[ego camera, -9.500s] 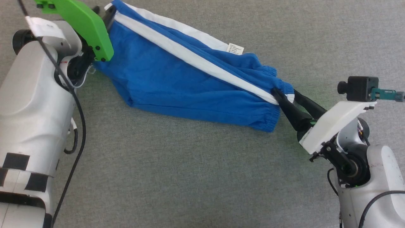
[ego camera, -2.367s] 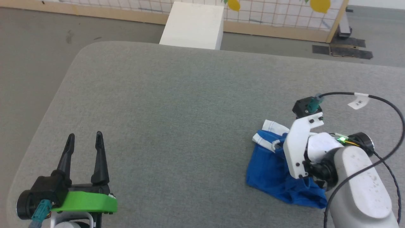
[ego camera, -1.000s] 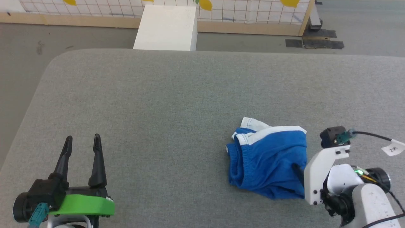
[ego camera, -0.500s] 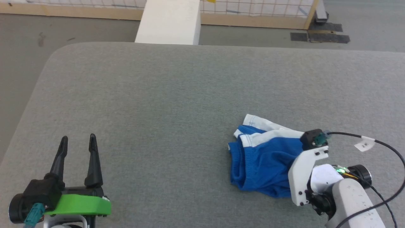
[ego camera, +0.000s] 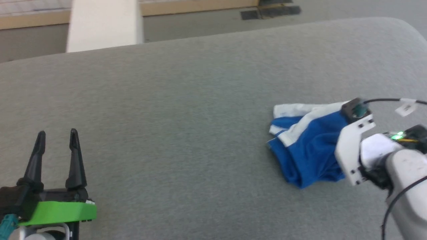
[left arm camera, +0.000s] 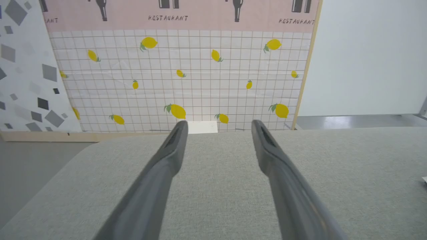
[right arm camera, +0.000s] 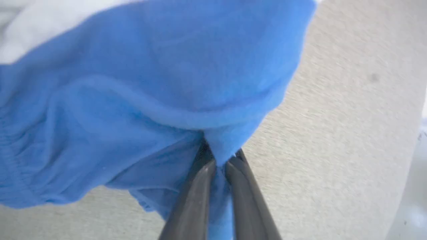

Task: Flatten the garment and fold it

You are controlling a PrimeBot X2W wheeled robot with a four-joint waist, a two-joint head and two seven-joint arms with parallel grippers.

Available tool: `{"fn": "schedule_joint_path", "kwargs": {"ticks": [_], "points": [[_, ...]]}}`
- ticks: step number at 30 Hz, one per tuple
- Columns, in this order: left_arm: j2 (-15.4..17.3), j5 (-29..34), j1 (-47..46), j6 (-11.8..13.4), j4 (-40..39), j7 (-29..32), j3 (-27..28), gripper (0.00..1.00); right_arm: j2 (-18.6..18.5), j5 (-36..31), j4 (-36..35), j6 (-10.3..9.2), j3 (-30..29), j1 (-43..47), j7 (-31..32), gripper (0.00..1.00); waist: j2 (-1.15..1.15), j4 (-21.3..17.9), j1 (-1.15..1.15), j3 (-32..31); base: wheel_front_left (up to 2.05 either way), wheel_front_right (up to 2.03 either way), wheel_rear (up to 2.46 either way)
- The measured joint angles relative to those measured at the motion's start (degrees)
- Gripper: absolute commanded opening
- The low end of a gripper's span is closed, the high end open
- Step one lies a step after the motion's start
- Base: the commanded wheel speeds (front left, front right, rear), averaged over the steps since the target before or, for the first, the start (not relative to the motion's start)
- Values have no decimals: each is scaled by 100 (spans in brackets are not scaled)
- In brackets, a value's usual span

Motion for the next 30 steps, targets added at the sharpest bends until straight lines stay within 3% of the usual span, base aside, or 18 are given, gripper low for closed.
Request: {"fn": "schedule_joint_path", "kwargs": {"ticks": [4,11,25,26,27,30], "points": [[215,-80,-117,0,-172,0,-48,100,-307,-18,-46,0,-314,-175,148,0,0,-317,0,299,0,0,0],[673,-211,-330,0,-361,0,-146,100,-313,-447,-183,0,-1303,-243,327,0,0,-577,0,982,0,0,0],[1128,-434,-454,0,-503,1,35,100,-35,-1740,-713,0,-3688,-270,177,0,0,-227,1,2179,0,0,0],[1150,-444,-455,0,-503,0,55,100,-34,-1822,-745,0,-3798,-289,113,40,0,-191,1,2231,0,0,0],[1163,-453,-454,0,-504,1,66,100,-29,-1891,-765,0,-3919,-323,53,100,0,-159,1,2277,0,0,0],[1171,-461,-453,0,-501,1,110,100,-35,-2073,-820,0,-4070,-399,-215,100,0,-93,1,2359,0,0,0]]}}
